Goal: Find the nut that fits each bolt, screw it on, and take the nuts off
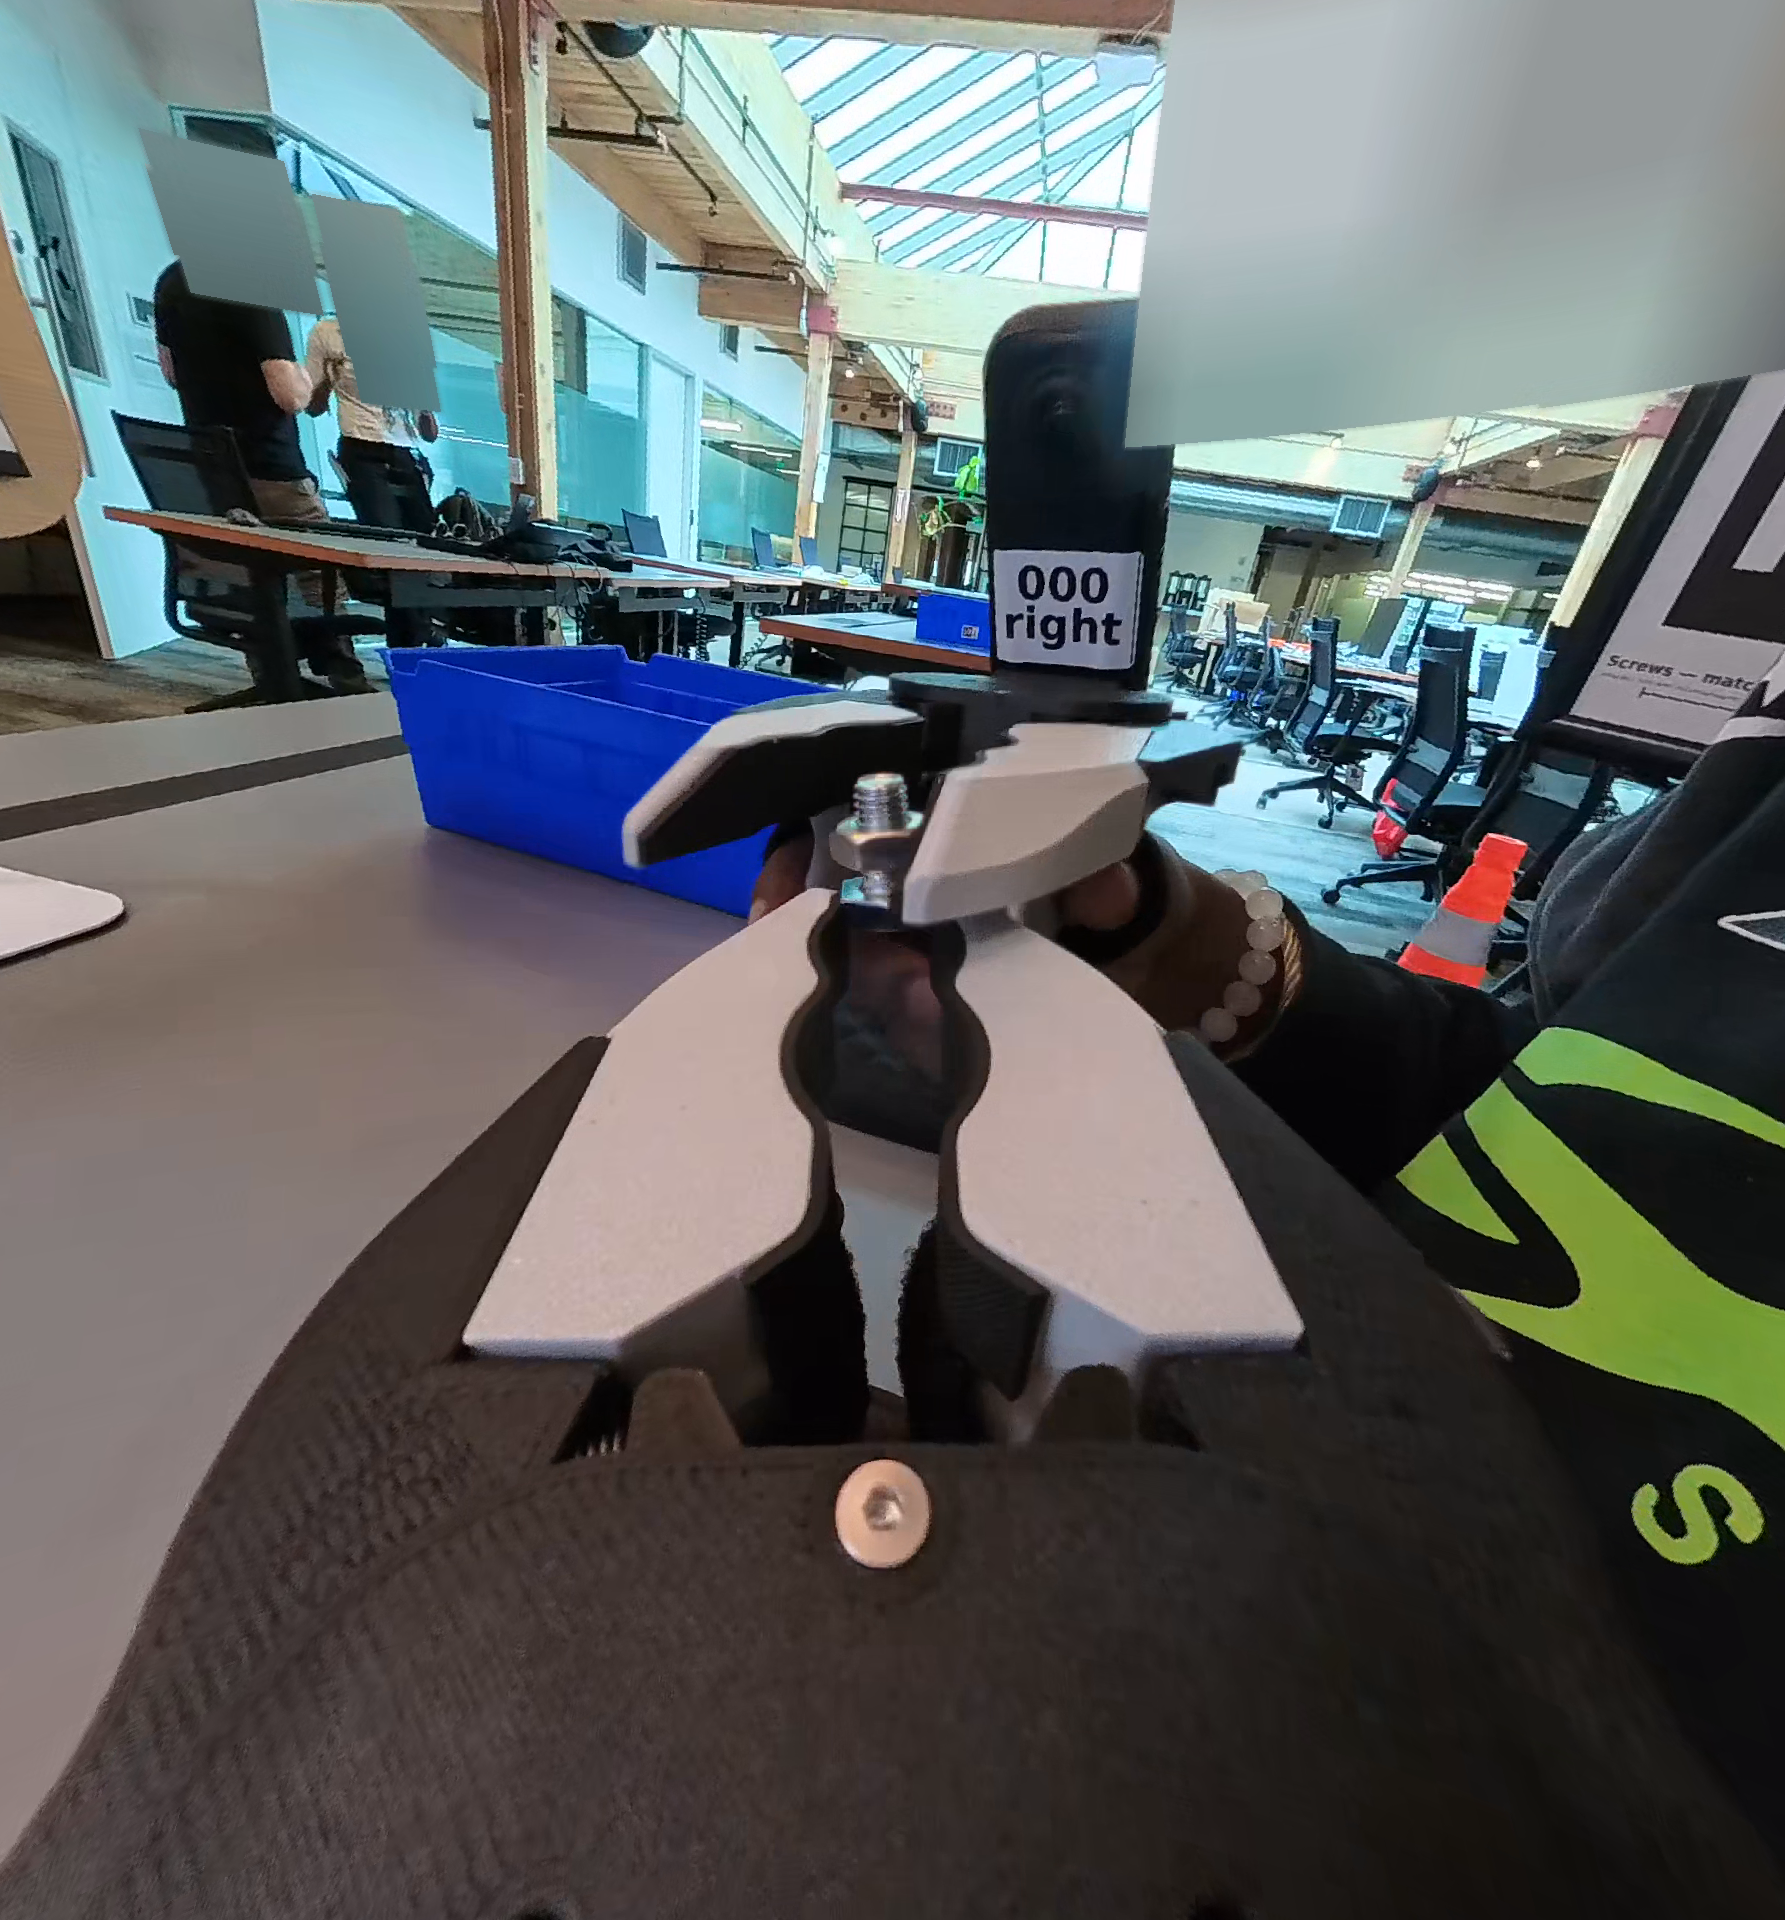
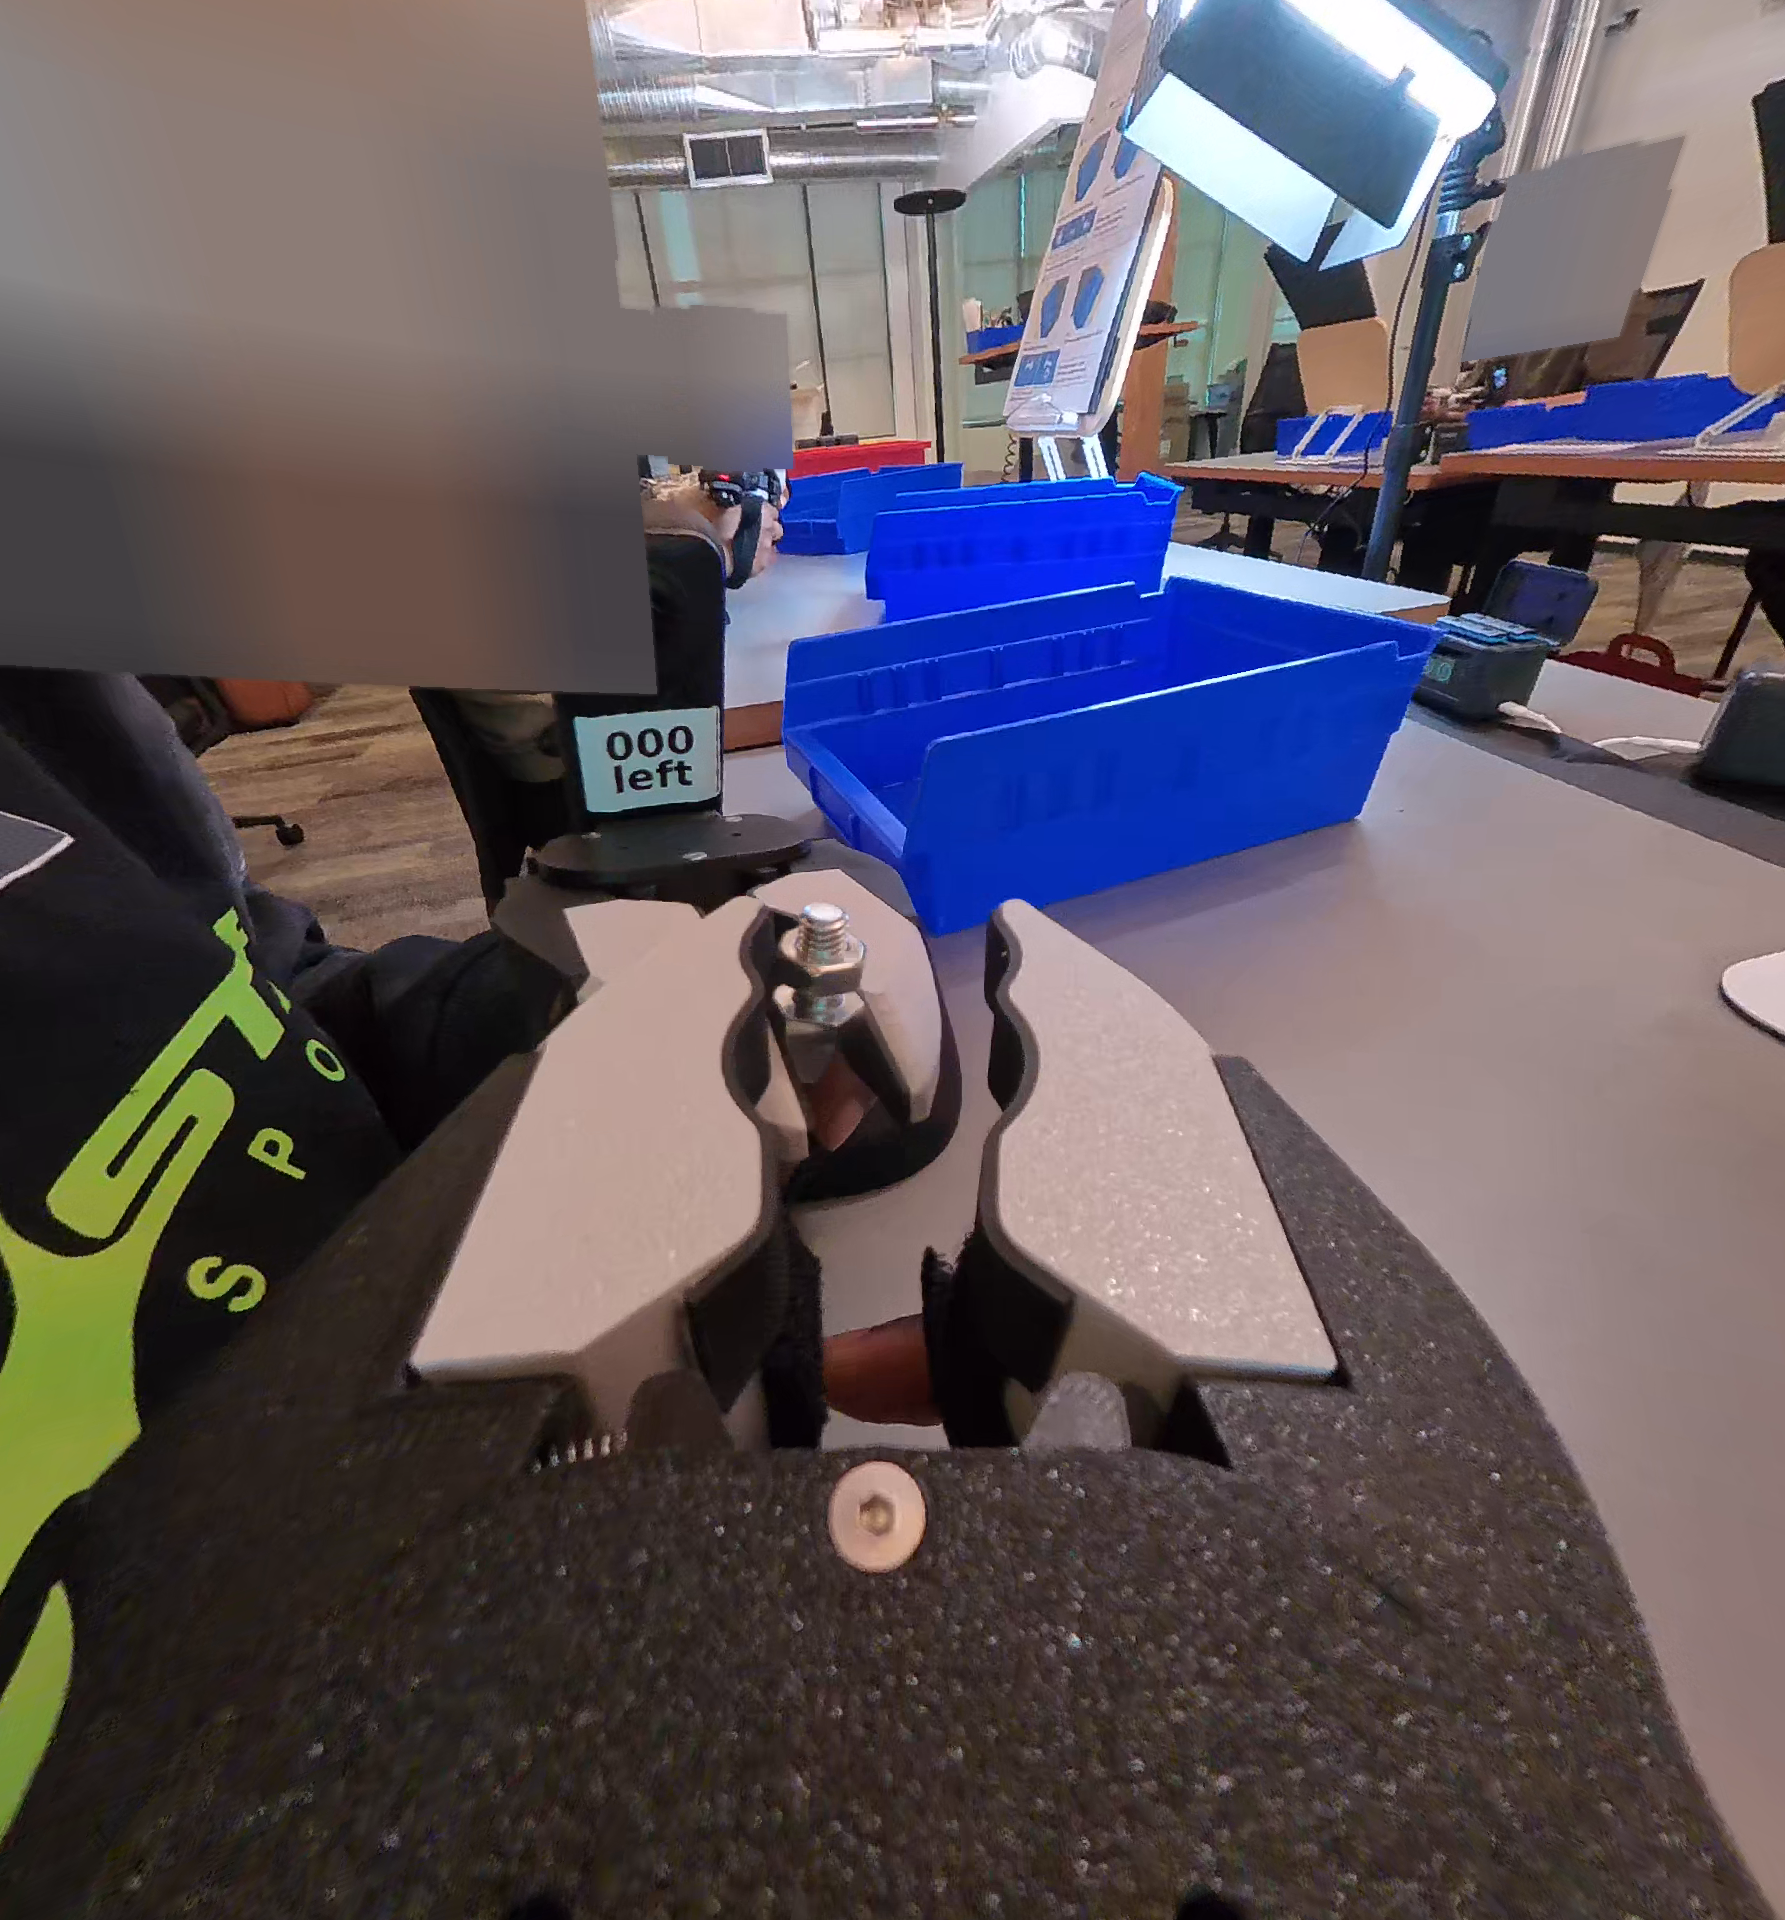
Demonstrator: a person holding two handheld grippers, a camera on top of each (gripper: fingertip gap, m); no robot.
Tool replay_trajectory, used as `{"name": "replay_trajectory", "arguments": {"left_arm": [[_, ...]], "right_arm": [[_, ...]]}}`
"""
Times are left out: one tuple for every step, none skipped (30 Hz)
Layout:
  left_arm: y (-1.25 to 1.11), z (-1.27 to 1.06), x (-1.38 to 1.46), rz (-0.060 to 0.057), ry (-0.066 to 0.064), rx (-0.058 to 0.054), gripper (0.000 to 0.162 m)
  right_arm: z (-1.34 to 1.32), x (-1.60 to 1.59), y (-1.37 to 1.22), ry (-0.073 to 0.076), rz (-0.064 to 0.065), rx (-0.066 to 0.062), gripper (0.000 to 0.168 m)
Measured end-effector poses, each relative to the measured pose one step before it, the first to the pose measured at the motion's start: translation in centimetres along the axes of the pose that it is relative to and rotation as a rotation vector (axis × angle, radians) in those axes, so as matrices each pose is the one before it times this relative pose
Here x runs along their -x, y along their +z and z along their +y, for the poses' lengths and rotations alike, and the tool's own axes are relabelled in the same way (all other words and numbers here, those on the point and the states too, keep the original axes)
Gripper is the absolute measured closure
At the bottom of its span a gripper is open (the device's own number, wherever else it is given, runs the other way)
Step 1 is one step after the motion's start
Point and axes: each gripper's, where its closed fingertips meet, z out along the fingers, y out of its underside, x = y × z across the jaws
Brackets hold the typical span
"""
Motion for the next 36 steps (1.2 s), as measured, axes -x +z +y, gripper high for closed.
{"name": "replay_trajectory", "arguments": {"left_arm": [[-0.025,-0.058,0.007,0.0006,-0.0015,-0.0043,0.147],[-0.045,-0.074,0.013,0.0017,-0.0030,-0.0056,0.147],[-0.048,-0.059,0.001,0.0027,-0.0042,-0.0044,0.147],[-0.038,-0.044,0.029,0.0003,-0.0030,-0.0036,0.147],[-0.024,-0.035,0.010,0.0006,-0.0014,-0.0026,0.147],[-0.019,-0.037,0.013,-0.0003,-0.0008,-0.0030,0.147],[-0.025,-0.043,-0.062,0.0049,-0.0004,-0.0027,0.148],[0.002,0.005,-0.032,0.0022,0.0014,0.0002,0.148],[0.021,0.048,0.015,-0.0020,0.0021,0.0028,0.147],[0.035,0.059,0.007,-0.0009,0.0014,0.0036,0.147],[0.027,0.039,0.021,-0.0014,0.0010,0.0024,0.147],[0.020,0.034,0.030,-0.0014,-0.0005,0.0016,0.147],[0.011,0.026,0.044,-0.0016,-0.0016,0.0014,0.147],[0.003,0.013,0.036,-0.0008,-0.0010,0.0005,0.147],[0.013,0.028,0.006,-0.0005,0.0000,0.0011,0.147],[0.018,0.036,-0.011,0.0001,0.0016,0.0021,0.147],[0.026,0.055,0.000,-0.0008,0.0031,0.0033,0.147],[0.037,0.076,-0.027,0.0004,0.0028,0.0038,0.147],[0.039,0.057,-0.031,0.0015,0.0024,0.0033,0.147],[0.027,0.052,-0.022,0.0004,0.0022,0.0031,0.147],[0.021,0.030,-0.017,0.0008,0.0021,0.0017,0.147],[0.011,0.022,-0.028,0.0011,0.0016,0.0012,0.148],[0.006,0.021,-0.015,0.0005,0.0014,0.0006,0.147],[0.010,-0.001,-0.018,0.0014,0.0007,-0.0002,0.148],[-0.009,-0.019,-0.036,0.0024,0.0009,-0.0014,0.147],[-0.010,-0.017,-0.028,0.0019,0.0012,-0.0013,0.148],[-0.007,-0.005,0.036,-0.0017,-0.0009,-0.0008,0.148],[-0.010,-0.023,0.027,0.0003,-0.0032,-0.0024,0.148],[-0.034,-0.057,0.013,0.0012,-0.0034,-0.0039,0.148],[-0.021,-0.038,0.044,-0.0011,-0.0027,-0.0027,0.147],[-0.018,-0.029,0.008,0.0003,-0.0014,-0.0024,0.147],[-0.021,-0.033,0.015,-0.0005,-0.0008,-0.0027,0.148],[-0.017,-0.040,-0.060,0.0048,0.0005,-0.0027,0.147],[0.004,0.016,-0.046,0.0011,0.0033,0.0012,0.148],[0.036,0.054,-0.009,-0.0012,0.0037,0.0036,0.147],[0.030,0.064,-0.023,0.0004,0.0026,0.0038,0.147]], "right_arm": [[-0.144,0.008,-0.291,0.0040,-0.0061,-0.0081,0.130],[-0.101,0.007,-0.299,0.0036,-0.0054,-0.0053,0.131],[-0.065,-0.006,-0.310,0.0020,-0.0037,-0.0049,0.132],[-0.072,0.035,-0.336,-0.0005,-0.0055,-0.0062,0.133],[-0.089,0.015,-0.362,-0.0025,-0.0045,-0.0081,0.136],[-0.083,-0.112,-0.400,-0.0016,0.0055,-0.0088,0.140],[-0.064,-0.453,-0.421,-0.0003,0.0268,-0.0080,0.151],[-0.047,-0.511,-0.386,-0.0007,0.0296,-0.0074,0.156],[-0.096,-0.200,-0.305,0.0015,0.0088,-0.0083,0.160],[-0.153,0.050,-0.191,0.0053,-0.0060,-0.0108,0.161],[-0.190,0.221,-0.064,0.0048,-0.0138,-0.0122,0.160],[-0.185,0.352,0.060,0.0026,-0.0197,-0.0116,0.158],[-0.106,0.365,0.164,0.0038,-0.0192,-0.0074,0.153],[0.005,0.305,0.259,0.0053,-0.0165,0.0002,0.148],[0.118,0.261,0.346,0.0034,-0.0133,0.0068,0.141],[0.160,0.176,0.379,-0.0006,-0.0069,0.0088,0.136],[0.155,0.118,0.395,-0.0030,-0.0027,0.0069,0.132],[0.143,0.117,0.394,-0.0019,-0.0037,0.0050,0.130],[0.143,0.099,0.375,0.0013,-0.0043,0.0050,0.129],[0.129,0.016,0.329,0.0038,-0.0014,0.0040,0.128],[0.115,-0.035,0.267,0.0044,-0.0001,0.0031,0.128],[0.144,-0.037,0.207,0.0036,-0.0005,0.0041,0.128],[0.148,-0.096,0.116,0.0030,0.0027,0.0051,0.129],[0.129,-0.136,0.011,0.0021,0.0055,0.0043,0.131],[0.053,-0.128,-0.073,0.0001,0.0049,0.0011,0.133],[-0.035,-0.106,-0.177,-0.0012,0.0041,-0.0022,0.136],[-0.063,-0.044,-0.233,-0.0013,0.0010,-0.0019,0.137],[-0.066,-0.024,-0.271,-0.0012,0.0002,-0.0006,0.137],[-0.083,-0.027,-0.305,-0.0033,0.0022,-0.0020,0.138],[-0.094,0.011,-0.337,-0.0060,-0.0010,-0.0028,0.139],[-0.095,0.003,-0.352,-0.0061,-0.0002,-0.0034,0.141],[-0.089,-0.150,-0.375,-0.0043,0.0088,-0.0046,0.145],[-0.050,-0.374,-0.365,-0.0026,0.0231,-0.0035,0.153],[-0.012,-0.409,-0.318,-0.0027,0.0226,-0.0021,0.158],[-0.006,-0.164,-0.242,-0.0004,0.0069,-0.0016,0.161],[-0.020,-0.033,-0.153,0.0029,-0.0006,-0.0024,0.162]]}}
